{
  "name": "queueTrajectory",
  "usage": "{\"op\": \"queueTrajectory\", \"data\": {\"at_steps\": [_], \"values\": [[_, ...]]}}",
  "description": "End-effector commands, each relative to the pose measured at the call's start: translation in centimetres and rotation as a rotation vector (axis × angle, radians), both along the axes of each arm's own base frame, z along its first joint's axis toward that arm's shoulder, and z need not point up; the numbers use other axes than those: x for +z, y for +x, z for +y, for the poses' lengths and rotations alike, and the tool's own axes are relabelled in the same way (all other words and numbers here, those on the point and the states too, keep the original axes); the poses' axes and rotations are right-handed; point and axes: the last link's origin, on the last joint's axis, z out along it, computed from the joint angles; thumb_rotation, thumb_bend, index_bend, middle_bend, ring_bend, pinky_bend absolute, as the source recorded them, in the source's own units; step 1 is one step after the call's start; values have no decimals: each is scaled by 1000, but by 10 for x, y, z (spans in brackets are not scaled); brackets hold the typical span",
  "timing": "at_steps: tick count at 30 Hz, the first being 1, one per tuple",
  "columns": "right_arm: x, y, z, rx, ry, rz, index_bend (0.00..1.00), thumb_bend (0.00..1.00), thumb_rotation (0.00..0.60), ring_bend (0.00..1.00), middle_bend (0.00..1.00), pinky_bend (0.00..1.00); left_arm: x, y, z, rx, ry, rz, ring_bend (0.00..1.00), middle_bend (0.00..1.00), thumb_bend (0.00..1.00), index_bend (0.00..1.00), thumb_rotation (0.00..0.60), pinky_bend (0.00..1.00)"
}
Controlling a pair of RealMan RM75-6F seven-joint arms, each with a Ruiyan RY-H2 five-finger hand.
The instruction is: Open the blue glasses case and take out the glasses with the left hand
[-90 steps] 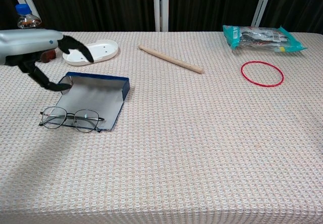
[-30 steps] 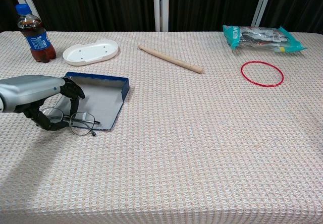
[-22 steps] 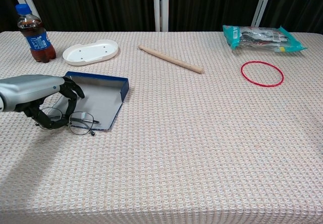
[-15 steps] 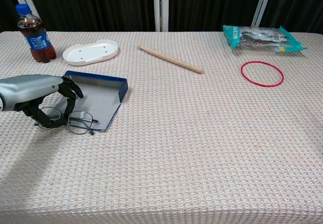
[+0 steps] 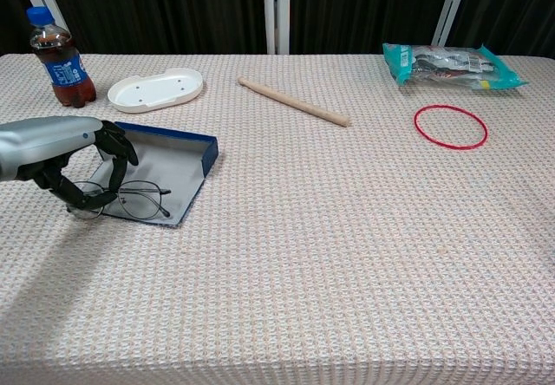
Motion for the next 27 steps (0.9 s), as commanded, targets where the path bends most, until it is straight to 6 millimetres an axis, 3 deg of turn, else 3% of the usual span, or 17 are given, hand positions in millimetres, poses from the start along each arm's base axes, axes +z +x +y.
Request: {"op": "queueTrajectory", "data": {"at_steps": [1, 16, 27], "values": [[0, 0, 0, 1, 1, 0, 0, 378, 600, 0, 16, 0, 0, 0, 0, 1, 0, 1, 25, 234, 463, 721, 600, 156], [1, 0, 1, 3, -6, -4, 0, 378, 600, 0, 16, 0, 13, 11, -7, -35, 24, -15, 25, 241, 473, 751, 600, 156], [2, 0, 3, 7, -10, -13, 0, 378, 600, 0, 16, 0, 5, 50, -25, -167, -17, -24, 25, 245, 475, 756, 600, 156]]}}
